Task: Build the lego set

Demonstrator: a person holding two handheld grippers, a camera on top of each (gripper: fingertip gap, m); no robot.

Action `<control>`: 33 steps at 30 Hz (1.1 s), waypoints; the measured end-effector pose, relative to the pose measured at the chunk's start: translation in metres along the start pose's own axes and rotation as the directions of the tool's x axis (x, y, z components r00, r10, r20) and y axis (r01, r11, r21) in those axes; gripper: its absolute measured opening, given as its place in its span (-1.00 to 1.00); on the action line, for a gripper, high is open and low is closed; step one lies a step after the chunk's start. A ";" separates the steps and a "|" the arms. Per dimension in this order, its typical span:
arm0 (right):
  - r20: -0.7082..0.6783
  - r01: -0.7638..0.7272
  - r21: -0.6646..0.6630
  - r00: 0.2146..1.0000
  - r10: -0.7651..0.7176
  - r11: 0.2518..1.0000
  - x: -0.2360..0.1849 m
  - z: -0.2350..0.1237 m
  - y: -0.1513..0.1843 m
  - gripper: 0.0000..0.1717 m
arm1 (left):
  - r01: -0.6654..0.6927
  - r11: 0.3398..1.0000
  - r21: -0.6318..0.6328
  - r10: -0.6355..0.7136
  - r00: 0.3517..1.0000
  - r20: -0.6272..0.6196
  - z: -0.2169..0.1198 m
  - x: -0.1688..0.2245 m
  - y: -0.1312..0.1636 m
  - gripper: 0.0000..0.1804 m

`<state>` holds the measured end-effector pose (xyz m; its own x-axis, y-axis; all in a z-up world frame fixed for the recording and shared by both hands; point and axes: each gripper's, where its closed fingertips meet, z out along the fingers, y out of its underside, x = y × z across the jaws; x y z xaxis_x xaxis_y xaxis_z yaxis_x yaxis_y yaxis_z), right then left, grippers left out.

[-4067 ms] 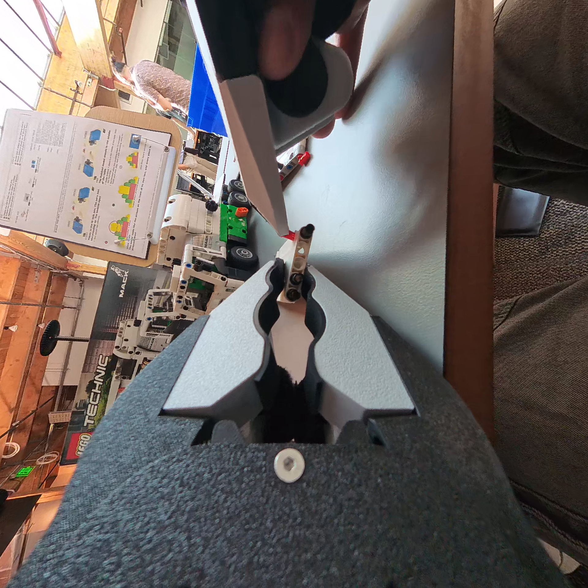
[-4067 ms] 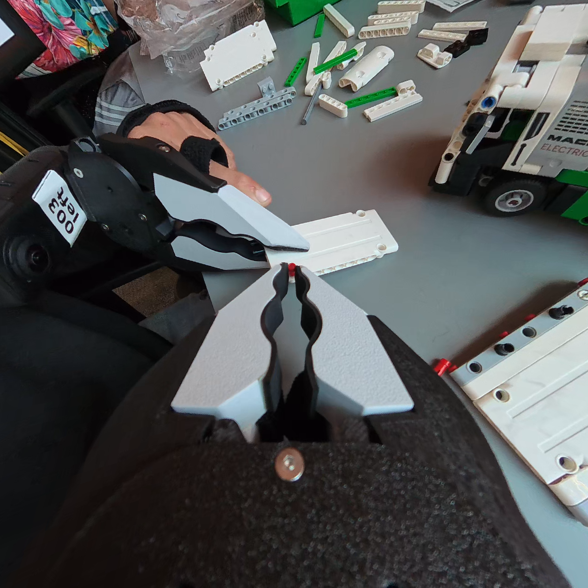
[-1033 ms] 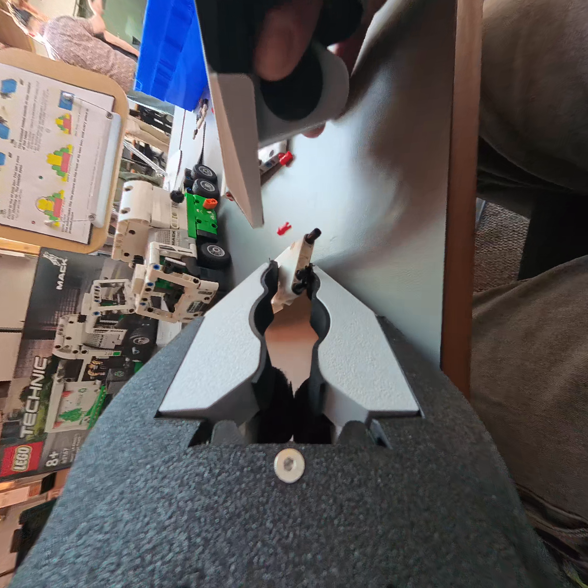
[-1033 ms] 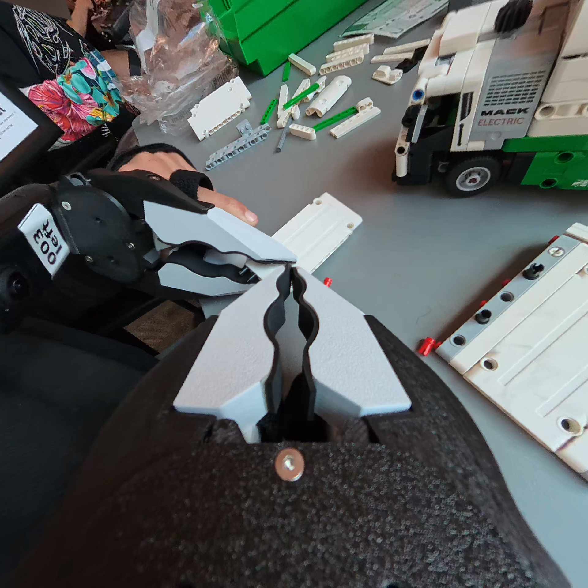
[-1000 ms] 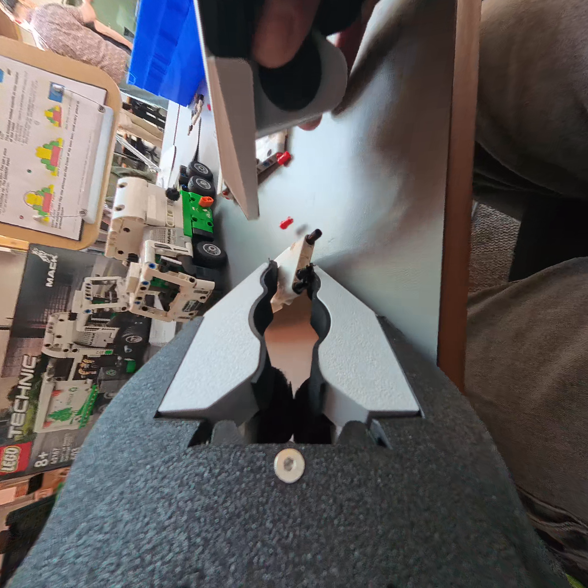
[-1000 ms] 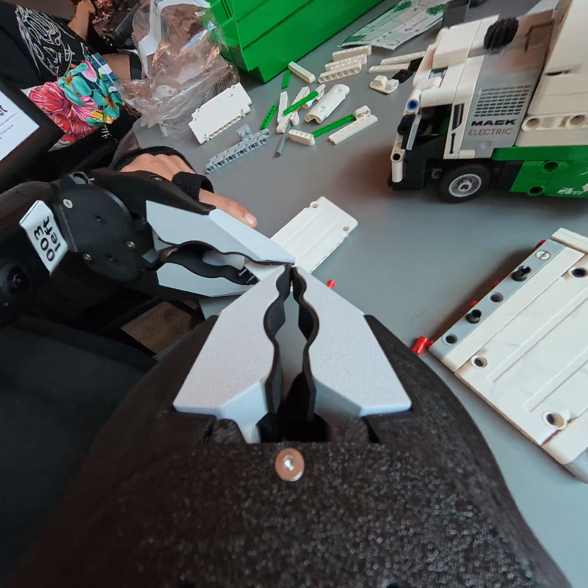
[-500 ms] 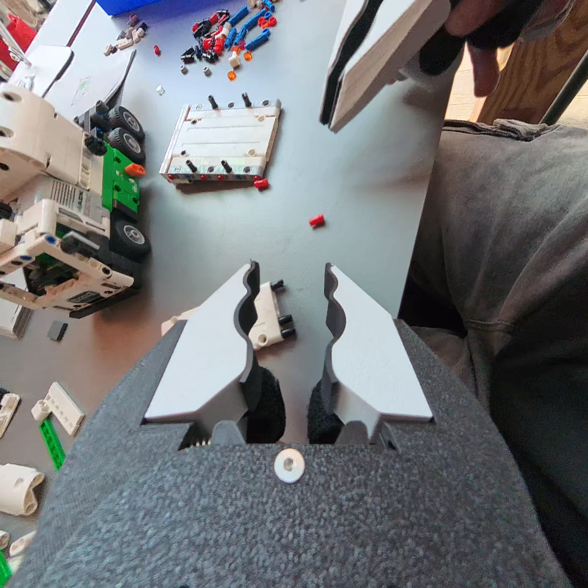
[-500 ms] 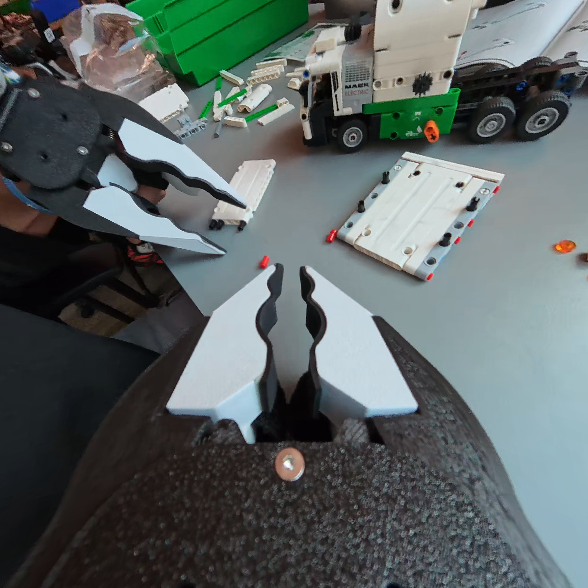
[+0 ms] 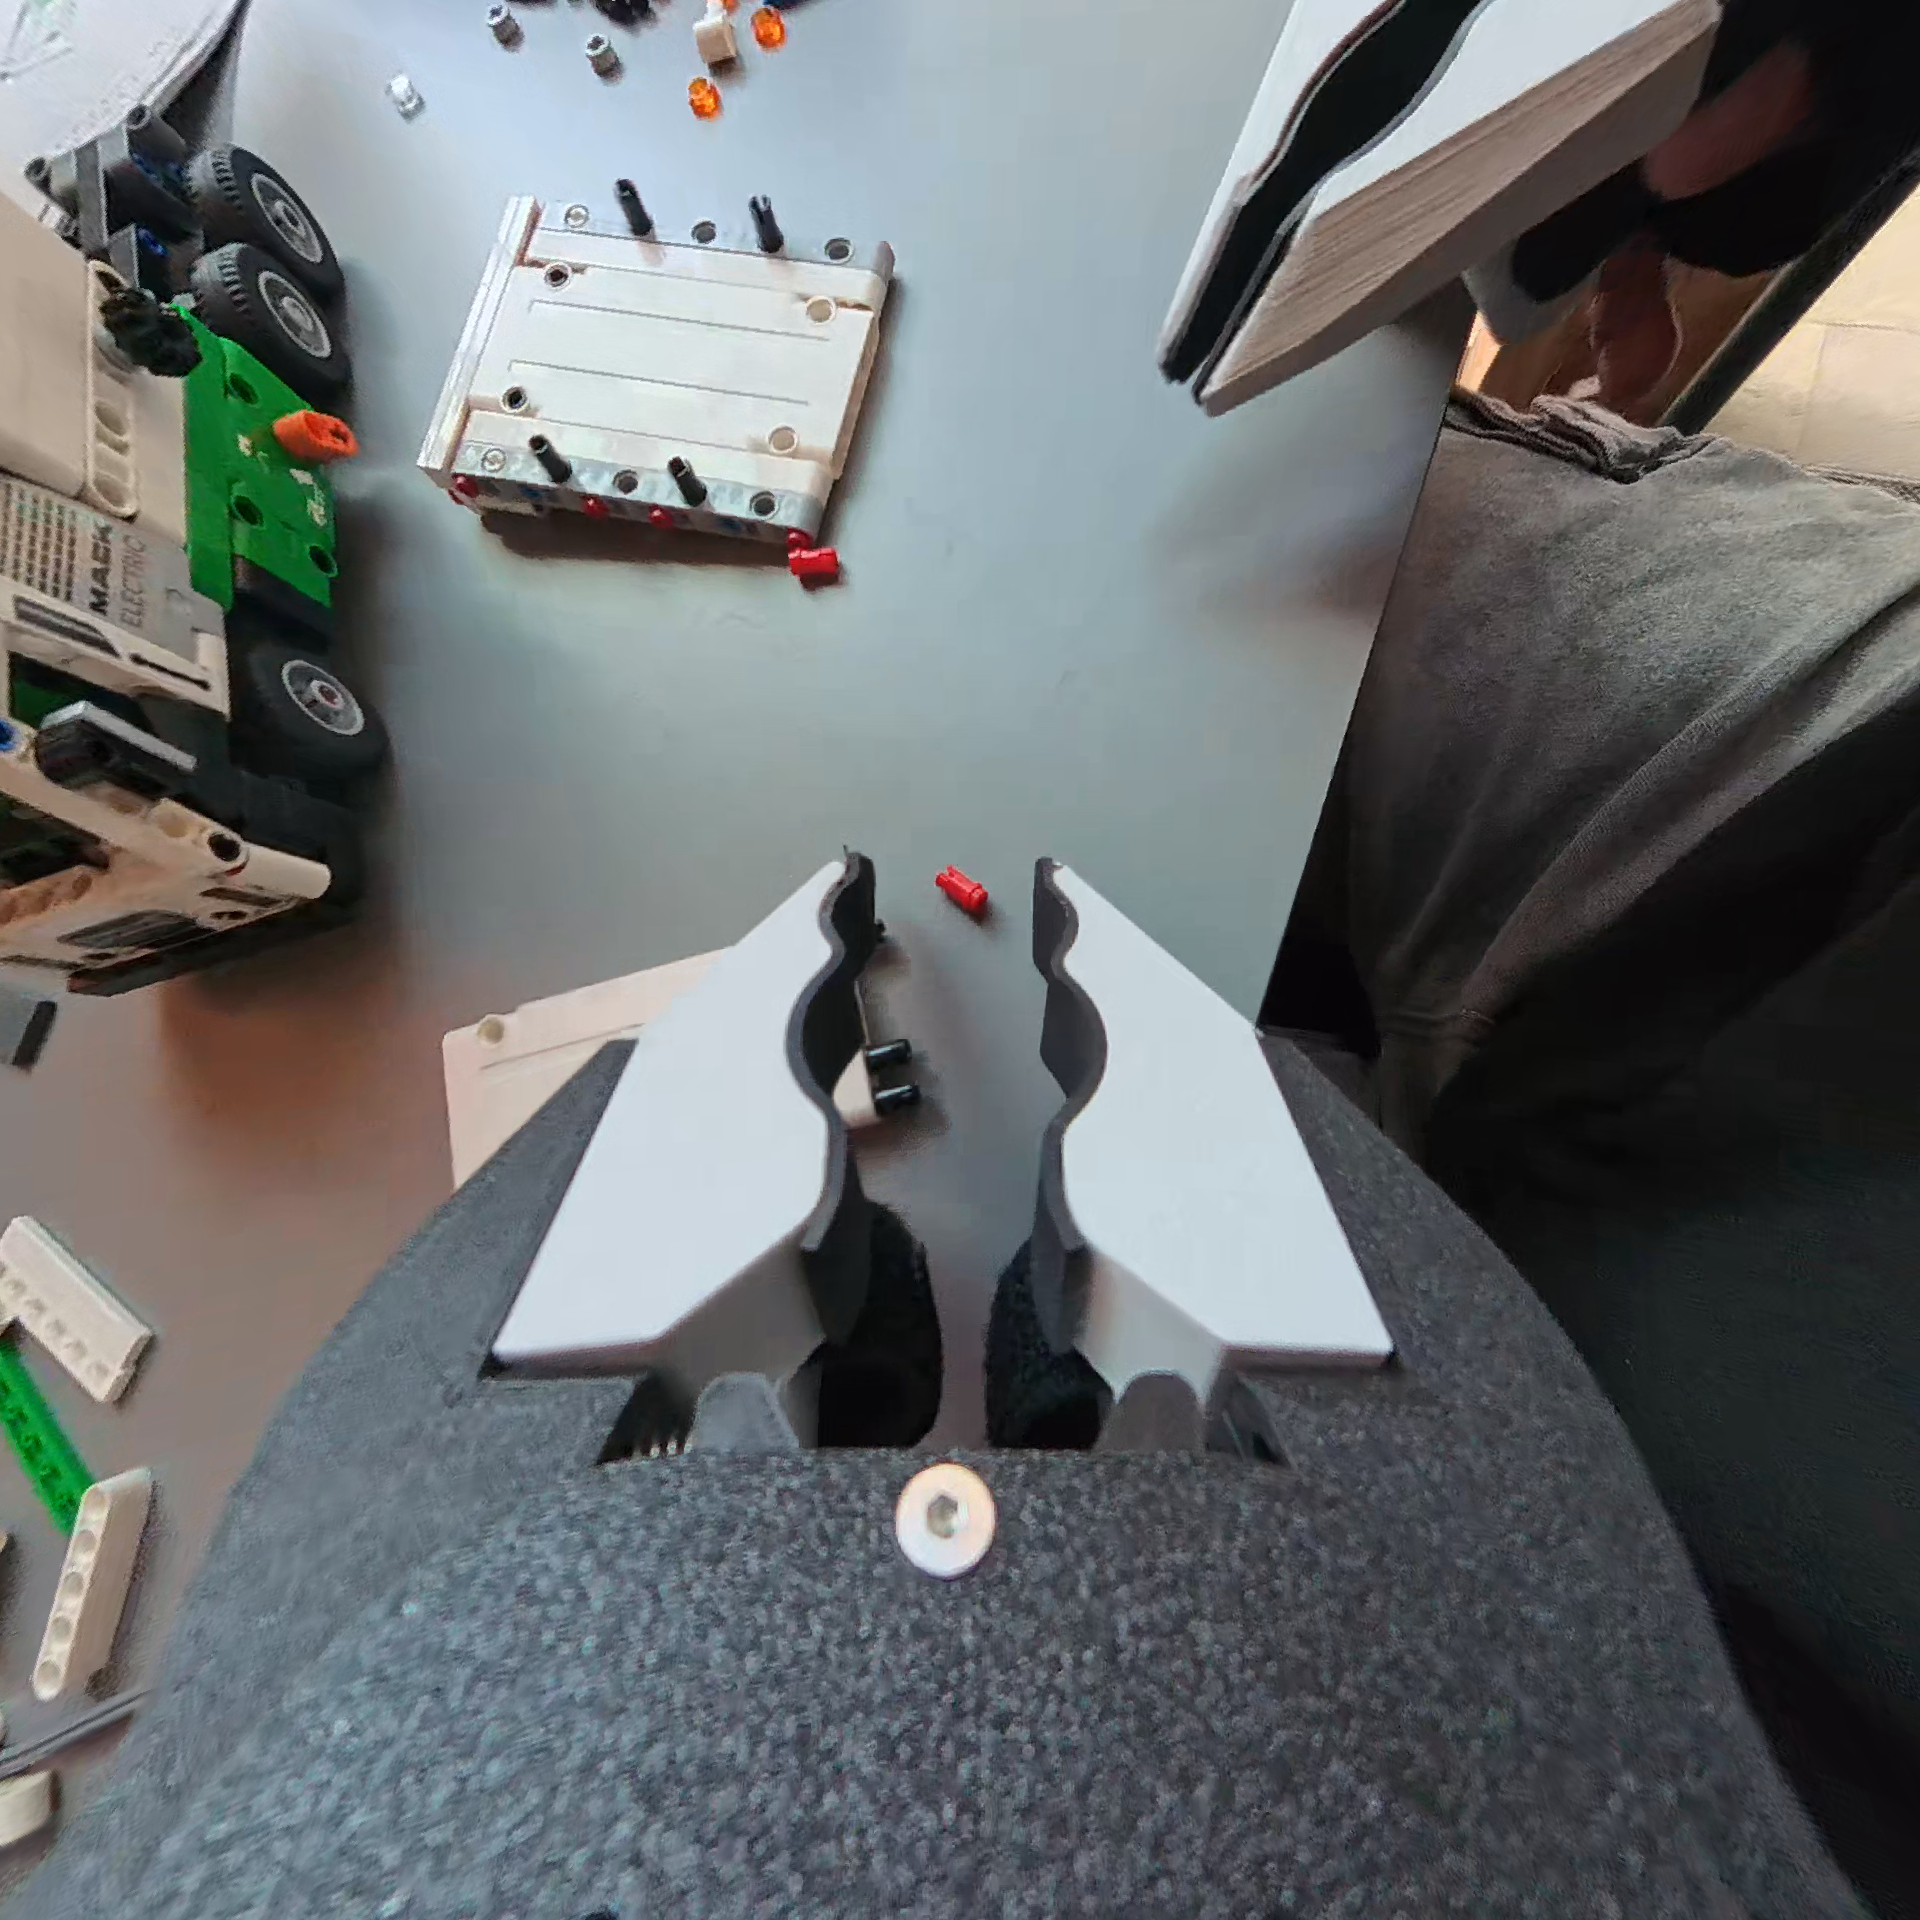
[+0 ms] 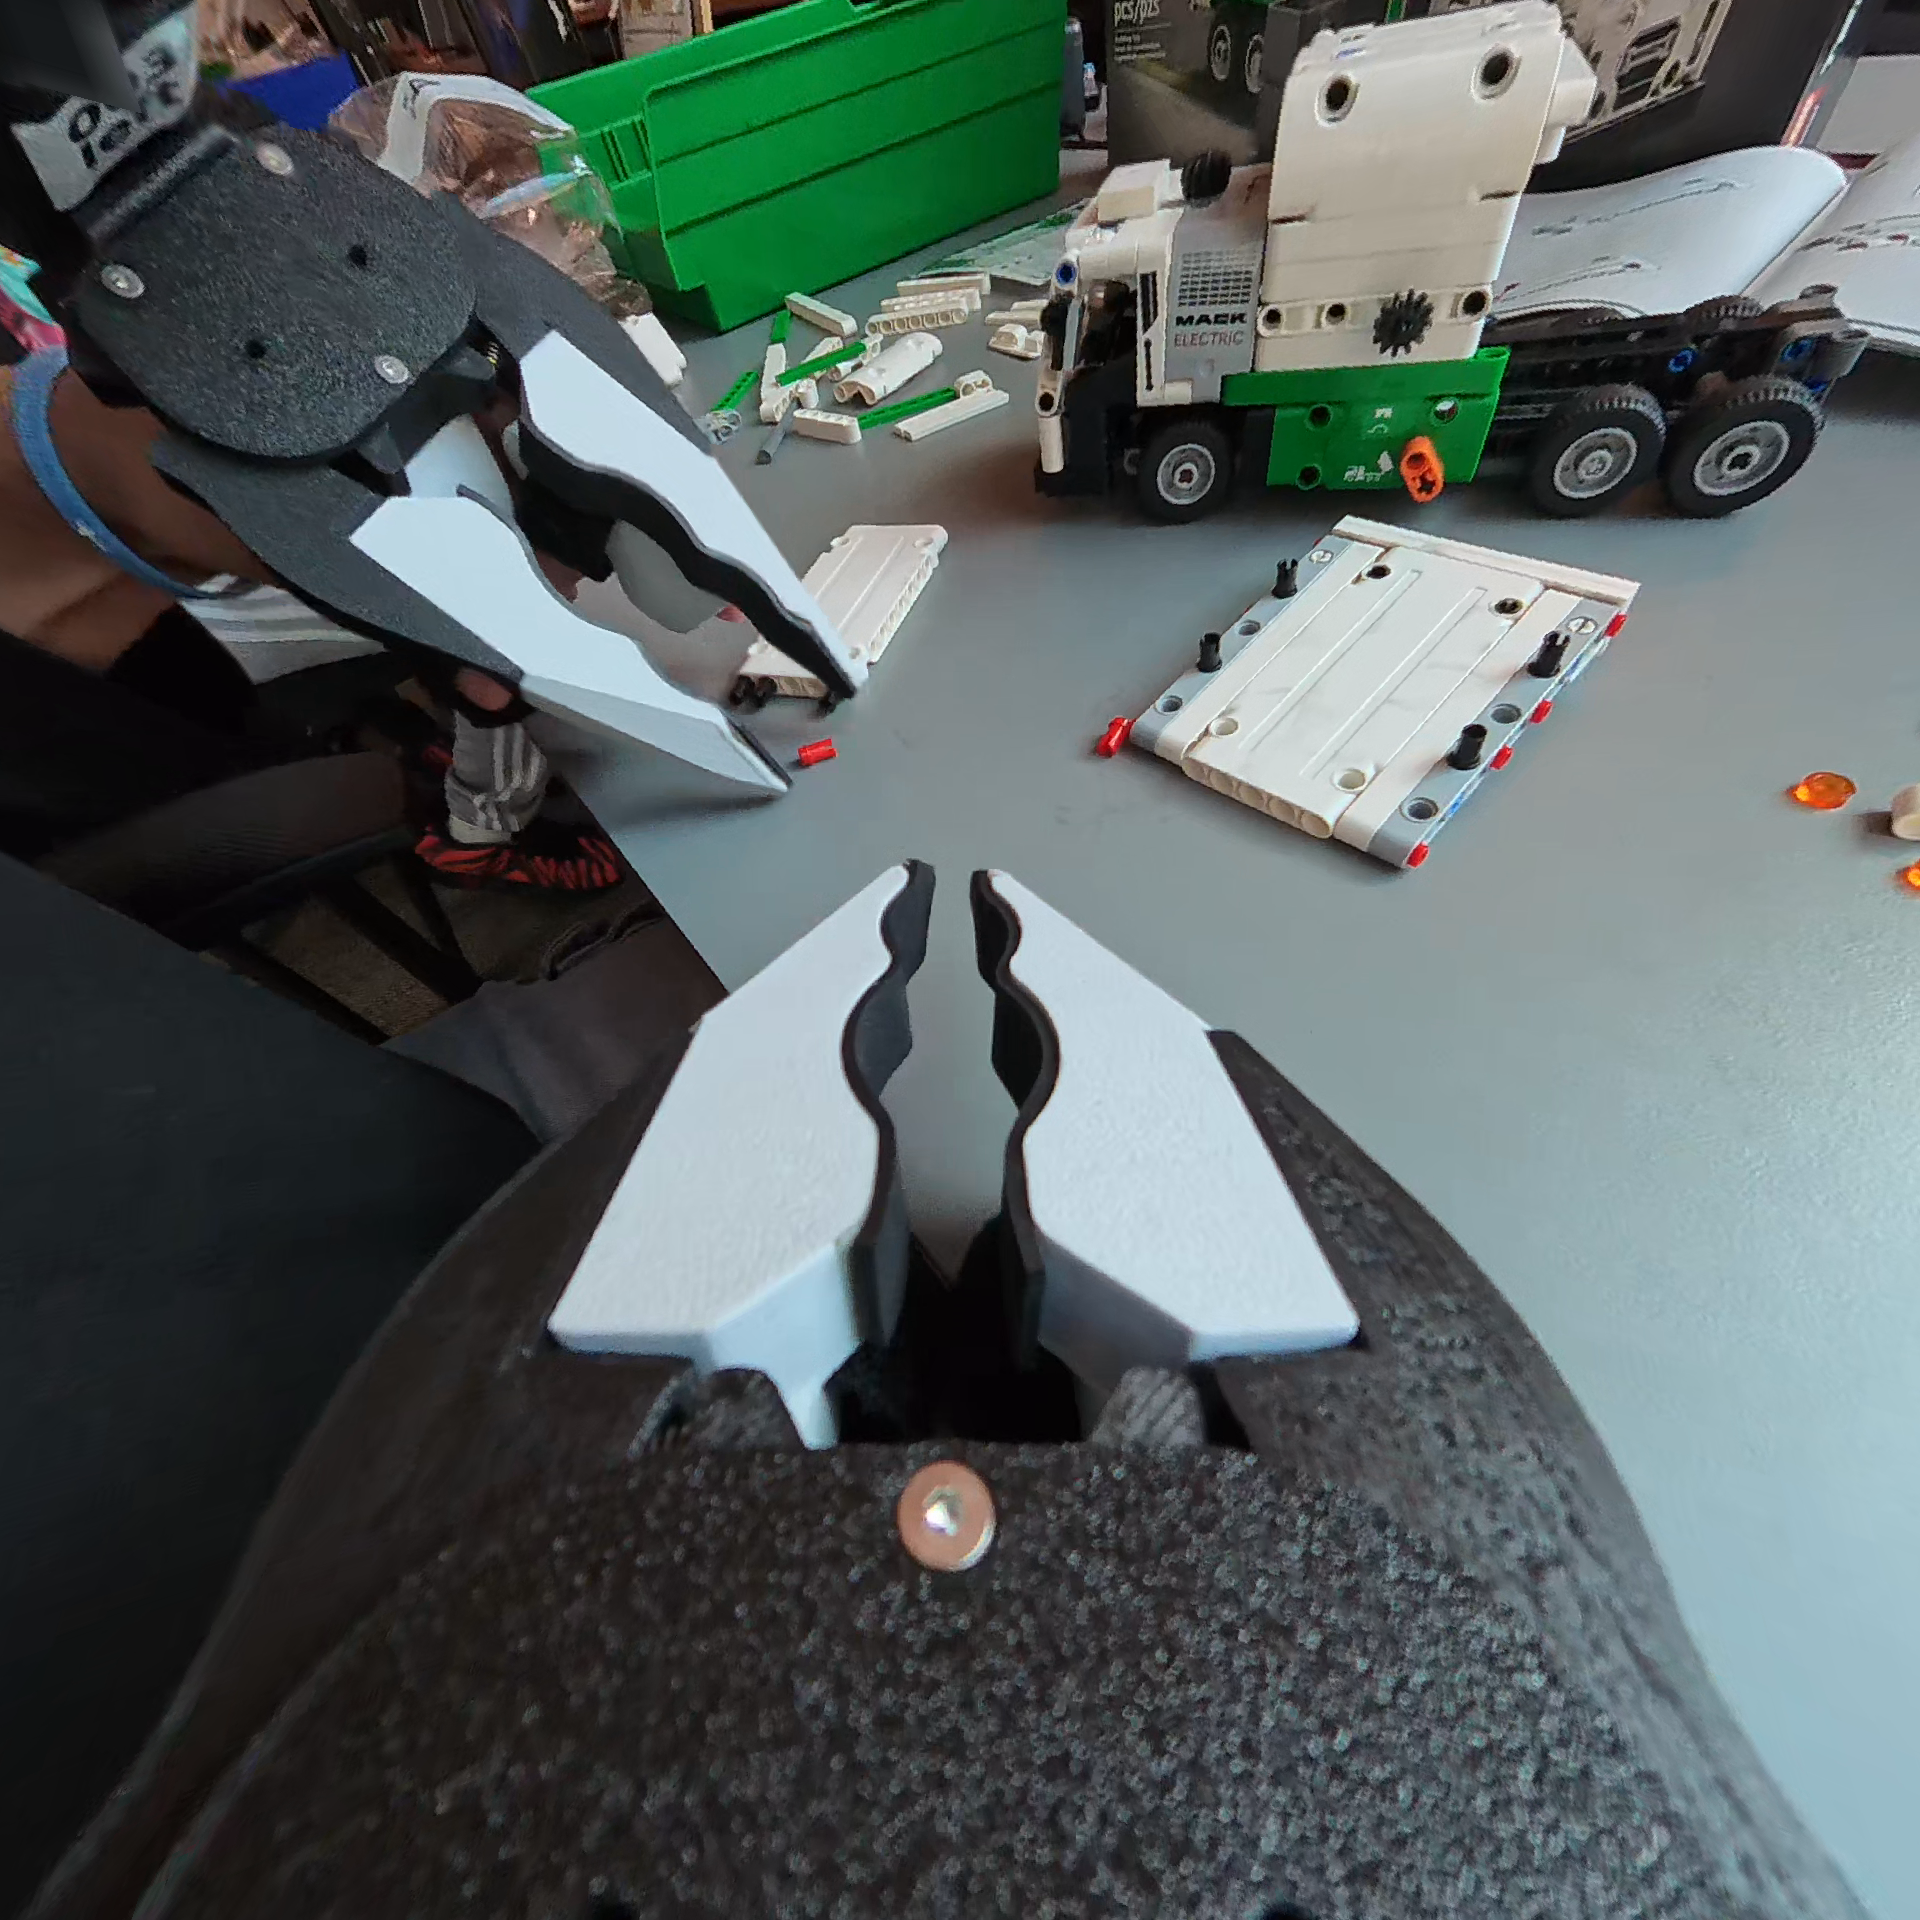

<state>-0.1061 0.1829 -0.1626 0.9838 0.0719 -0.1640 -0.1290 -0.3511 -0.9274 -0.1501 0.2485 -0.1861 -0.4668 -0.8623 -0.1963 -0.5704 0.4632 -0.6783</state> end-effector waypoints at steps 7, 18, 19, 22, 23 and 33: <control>0.051 -0.075 0.036 0.996 0.073 0.997 0.001 -0.003 -0.004 -0.94 | 0.064 0.998 -0.021 -0.064 0.998 -0.004 0.000 -0.004 0.008 -0.92; 0.055 -0.084 0.029 0.995 0.082 0.996 0.001 -0.001 -0.004 -0.95 | 0.059 0.998 -0.002 -0.059 0.998 0.036 -0.004 -0.009 0.012 -0.85; 0.055 -0.084 0.028 0.995 0.082 0.996 0.001 -0.001 -0.004 -0.96 | 0.049 0.999 -0.003 -0.048 0.998 0.034 -0.003 -0.009 0.011 -0.87; 0.049 -0.078 0.025 0.996 0.076 0.997 0.001 -0.001 -0.003 -0.96 | -0.014 1.000 -0.020 0.014 1.000 0.027 -0.002 -0.007 0.011 -0.96; 0.047 -0.075 0.022 0.996 0.074 0.997 0.001 -0.001 -0.003 -0.96 | -0.031 0.999 -0.022 0.032 0.999 0.028 -0.002 -0.007 0.011 -0.96; -0.018 0.113 0.061 0.994 -0.112 0.992 -0.006 0.012 -0.040 -0.82 | 0.483 0.775 0.408 -0.442 0.875 -0.197 -0.027 -0.021 -0.065 -0.96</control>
<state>-0.1081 0.2079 -0.1289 0.9942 0.0936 -0.0526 -0.0241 -0.2829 -0.9588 -0.1214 0.2423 -0.1188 -0.2896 -0.9189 0.2677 -0.3921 -0.1412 -0.9090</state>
